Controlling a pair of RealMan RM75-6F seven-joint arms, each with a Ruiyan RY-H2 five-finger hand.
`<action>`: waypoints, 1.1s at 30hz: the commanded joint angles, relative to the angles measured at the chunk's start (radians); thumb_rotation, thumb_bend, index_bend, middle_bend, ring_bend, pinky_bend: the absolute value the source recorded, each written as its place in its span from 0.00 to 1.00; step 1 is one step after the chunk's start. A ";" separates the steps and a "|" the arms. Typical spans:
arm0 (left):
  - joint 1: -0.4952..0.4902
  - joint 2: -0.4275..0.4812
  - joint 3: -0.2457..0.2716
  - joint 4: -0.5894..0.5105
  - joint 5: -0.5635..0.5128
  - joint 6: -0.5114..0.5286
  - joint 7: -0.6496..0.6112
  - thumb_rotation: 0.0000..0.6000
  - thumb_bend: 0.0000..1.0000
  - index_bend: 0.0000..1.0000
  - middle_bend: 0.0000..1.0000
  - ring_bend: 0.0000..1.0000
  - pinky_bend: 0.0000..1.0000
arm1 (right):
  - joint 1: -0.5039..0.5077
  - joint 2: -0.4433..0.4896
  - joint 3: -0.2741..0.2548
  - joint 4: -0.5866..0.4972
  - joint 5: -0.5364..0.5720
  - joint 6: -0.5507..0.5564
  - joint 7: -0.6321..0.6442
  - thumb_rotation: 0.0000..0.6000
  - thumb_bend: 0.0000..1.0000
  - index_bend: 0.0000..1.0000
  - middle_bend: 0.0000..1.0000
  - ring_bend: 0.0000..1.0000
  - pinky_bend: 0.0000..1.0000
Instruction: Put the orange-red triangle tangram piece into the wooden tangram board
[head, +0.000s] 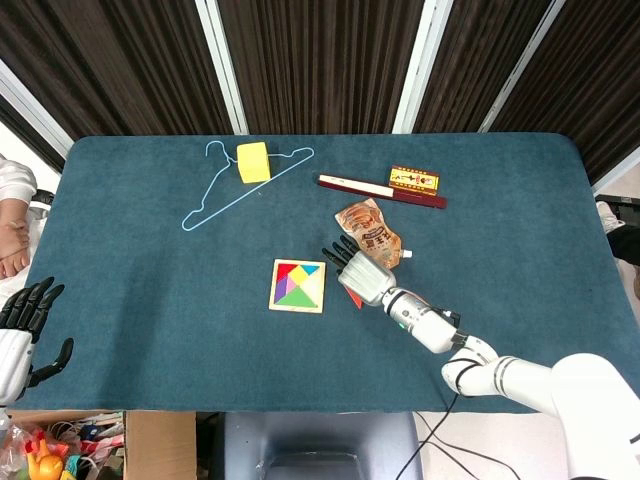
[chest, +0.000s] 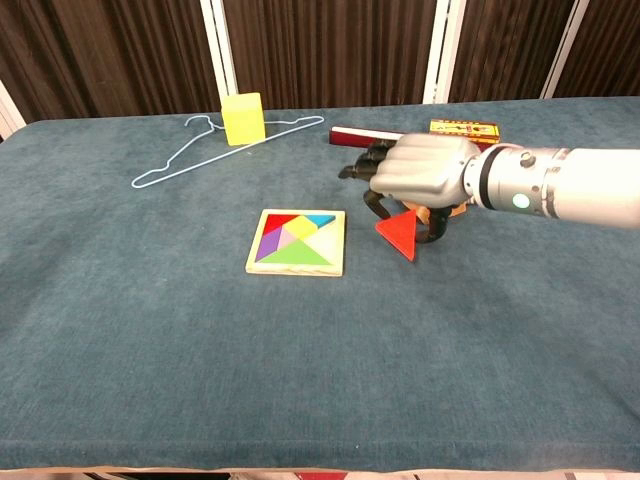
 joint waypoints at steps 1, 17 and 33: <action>-0.001 0.002 0.001 -0.001 0.002 -0.001 -0.002 1.00 0.46 0.00 0.00 0.00 0.09 | 0.001 0.035 0.010 -0.057 -0.004 0.030 -0.030 1.00 0.47 0.66 0.03 0.00 0.00; 0.005 0.014 0.006 0.004 0.022 0.016 -0.042 1.00 0.46 0.00 0.00 0.00 0.09 | 0.098 -0.194 0.088 0.079 0.091 0.084 -0.245 1.00 0.47 0.64 0.03 0.00 0.00; 0.008 0.016 0.010 0.007 0.035 0.028 -0.051 1.00 0.46 0.00 0.00 0.00 0.09 | 0.133 -0.306 0.060 0.271 0.059 0.097 -0.255 1.00 0.47 0.64 0.03 0.00 0.00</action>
